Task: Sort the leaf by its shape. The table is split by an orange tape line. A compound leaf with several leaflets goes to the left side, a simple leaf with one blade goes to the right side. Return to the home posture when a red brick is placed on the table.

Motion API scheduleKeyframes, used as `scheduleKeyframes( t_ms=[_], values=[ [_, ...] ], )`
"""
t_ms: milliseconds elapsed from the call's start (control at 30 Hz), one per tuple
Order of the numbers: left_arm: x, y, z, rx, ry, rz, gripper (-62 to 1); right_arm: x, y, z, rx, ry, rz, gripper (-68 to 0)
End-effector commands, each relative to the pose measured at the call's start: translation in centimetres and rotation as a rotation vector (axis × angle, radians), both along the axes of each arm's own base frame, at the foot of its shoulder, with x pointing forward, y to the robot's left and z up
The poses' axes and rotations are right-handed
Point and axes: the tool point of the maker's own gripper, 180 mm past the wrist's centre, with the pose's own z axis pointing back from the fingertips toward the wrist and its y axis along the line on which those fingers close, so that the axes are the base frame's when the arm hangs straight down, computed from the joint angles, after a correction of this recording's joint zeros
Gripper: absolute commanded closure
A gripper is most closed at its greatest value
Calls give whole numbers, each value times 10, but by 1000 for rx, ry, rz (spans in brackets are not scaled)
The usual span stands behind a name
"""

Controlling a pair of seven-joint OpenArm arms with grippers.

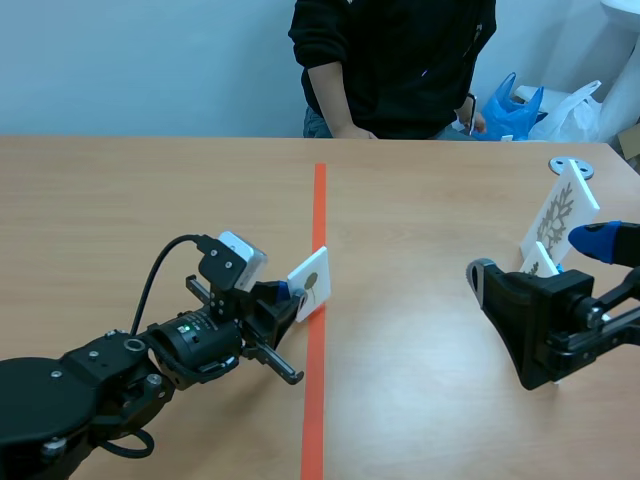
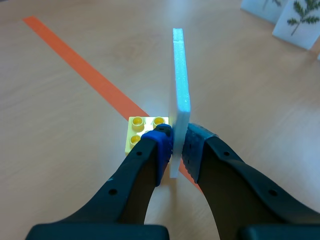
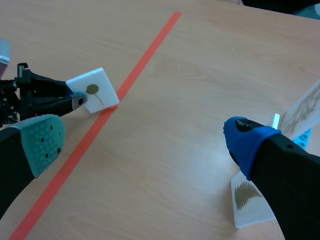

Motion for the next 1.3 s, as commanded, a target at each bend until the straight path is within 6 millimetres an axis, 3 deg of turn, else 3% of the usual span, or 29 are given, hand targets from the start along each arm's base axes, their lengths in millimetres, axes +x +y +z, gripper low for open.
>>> scheduleKeyframes(
  t_ms=[0,200,500,633,933,1267],
  values=[
    [6,7,21,-29,-50,13,-68,5,-2,10,10,-38,-7,-679],
    [15,58,44,-46,-36,133,-68,5,-2,11,13,-45,-7,-679],
    [42,177,66,5,-57,442,-68,5,-2,11,13,-44,-7,-679],
    [45,213,69,29,-51,533,-68,5,-2,11,13,-44,-7,-679],
    [36,261,47,-5,3,689,-67,5,-2,11,13,-44,-7,-679],
    [27,277,30,16,30,730,-68,5,-2,11,12,-44,-7,-679]
  ],
)
